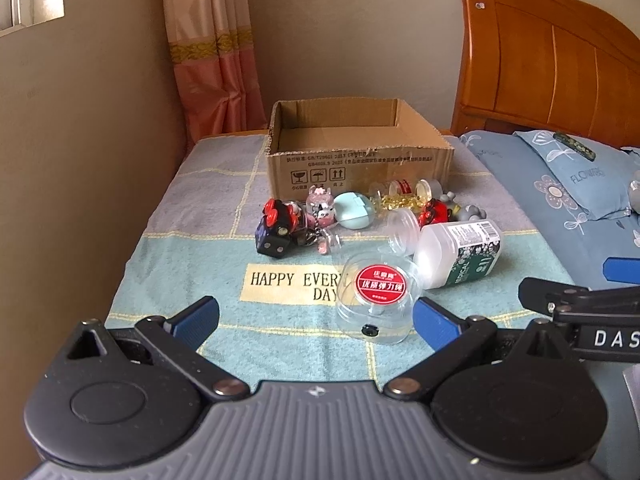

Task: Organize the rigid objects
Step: 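Move the left tool to the clear red-labelled container and grasp it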

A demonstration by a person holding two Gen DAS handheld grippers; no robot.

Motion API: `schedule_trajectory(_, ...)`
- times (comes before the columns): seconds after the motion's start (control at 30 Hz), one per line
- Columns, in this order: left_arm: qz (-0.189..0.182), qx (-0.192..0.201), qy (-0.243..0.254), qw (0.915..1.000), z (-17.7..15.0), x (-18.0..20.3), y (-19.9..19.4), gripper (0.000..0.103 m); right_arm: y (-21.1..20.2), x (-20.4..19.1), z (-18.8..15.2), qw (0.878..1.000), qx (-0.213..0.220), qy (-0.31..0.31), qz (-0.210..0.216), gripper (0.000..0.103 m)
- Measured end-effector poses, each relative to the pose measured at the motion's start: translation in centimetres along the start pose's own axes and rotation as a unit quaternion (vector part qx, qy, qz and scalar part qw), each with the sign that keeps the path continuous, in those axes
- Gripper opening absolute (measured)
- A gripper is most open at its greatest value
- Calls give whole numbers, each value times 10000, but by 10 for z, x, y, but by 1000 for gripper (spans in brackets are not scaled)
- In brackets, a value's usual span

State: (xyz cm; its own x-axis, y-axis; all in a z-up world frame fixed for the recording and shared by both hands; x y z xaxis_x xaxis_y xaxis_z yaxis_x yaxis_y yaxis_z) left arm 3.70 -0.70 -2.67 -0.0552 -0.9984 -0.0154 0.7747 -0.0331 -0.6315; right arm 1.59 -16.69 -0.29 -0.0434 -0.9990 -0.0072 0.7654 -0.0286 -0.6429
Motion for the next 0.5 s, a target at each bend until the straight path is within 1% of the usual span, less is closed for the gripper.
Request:
schedule_trajectory(0.13,-73,83,22,9999,0,1,1,102,0,1,0,10000,30,21,-6,103)
schedule_trajectory(0.37,-228,76,144,9996,-1,6,9,102,3,4,0,10000,57,31,-8,103)
schedule_trajectory(0.5,-442,-20,266,9987,-3,11,18,102,7,8,2,10000,55,49,40,103)
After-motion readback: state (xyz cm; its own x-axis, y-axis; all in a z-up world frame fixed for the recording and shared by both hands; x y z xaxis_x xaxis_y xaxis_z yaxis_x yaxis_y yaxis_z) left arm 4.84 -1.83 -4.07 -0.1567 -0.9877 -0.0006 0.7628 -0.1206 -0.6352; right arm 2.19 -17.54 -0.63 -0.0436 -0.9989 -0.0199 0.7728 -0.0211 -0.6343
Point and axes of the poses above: each gripper's, at about its wrist camera, not at the fingertips, and y roughly the way its jaws point, x to its right, z to its top, the point moved 5 cm from there along y, roughly the way its jaws point, and after that the axes turned 3 degrees about x, right-handed, at the moved point
